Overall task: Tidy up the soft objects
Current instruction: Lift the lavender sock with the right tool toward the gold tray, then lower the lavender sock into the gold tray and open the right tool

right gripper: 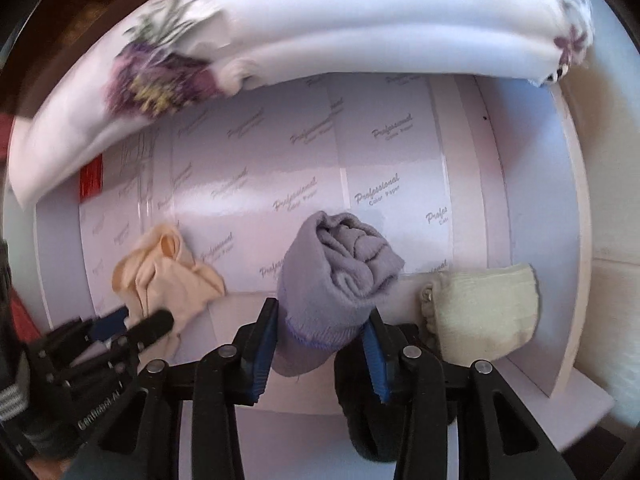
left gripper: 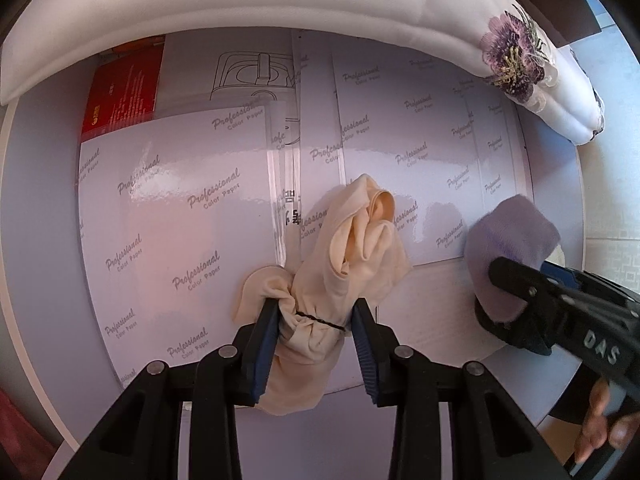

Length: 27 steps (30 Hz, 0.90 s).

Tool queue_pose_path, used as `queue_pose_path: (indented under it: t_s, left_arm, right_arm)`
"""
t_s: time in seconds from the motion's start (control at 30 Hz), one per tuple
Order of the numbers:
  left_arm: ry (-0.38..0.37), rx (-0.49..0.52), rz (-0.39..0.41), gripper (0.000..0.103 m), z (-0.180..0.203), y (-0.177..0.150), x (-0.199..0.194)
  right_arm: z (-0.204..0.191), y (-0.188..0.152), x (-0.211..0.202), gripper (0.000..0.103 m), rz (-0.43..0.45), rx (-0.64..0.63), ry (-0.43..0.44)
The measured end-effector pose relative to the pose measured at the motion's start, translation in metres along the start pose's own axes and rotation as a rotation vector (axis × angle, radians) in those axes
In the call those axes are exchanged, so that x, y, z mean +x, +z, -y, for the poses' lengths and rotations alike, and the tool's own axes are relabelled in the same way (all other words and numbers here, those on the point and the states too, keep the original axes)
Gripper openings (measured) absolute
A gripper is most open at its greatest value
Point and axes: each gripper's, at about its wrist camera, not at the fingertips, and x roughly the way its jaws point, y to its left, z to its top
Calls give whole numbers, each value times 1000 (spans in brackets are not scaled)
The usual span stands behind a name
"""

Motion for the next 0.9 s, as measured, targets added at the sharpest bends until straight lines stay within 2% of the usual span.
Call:
queue_pose_path:
  t_s: [0.33, 0.53, 0.67, 0.9]
  left_arm:
    - [11, 4, 1, 36, 6, -1, -3]
    - [11, 8, 1, 36, 5, -1, -3]
    - [12, 7, 1, 36, 5, -1, -2]
    - [15, 14, 1, 37, 6, -1, -2]
  right_arm:
    - [-30, -14, -48, 33, 116, -93, 7]
    - [-24, -12, -89, 32, 187, -117, 70]
    - [-24, -11, -128, 32, 263, -132, 126]
    - [-28, 23, -192, 32, 413, -120, 208]
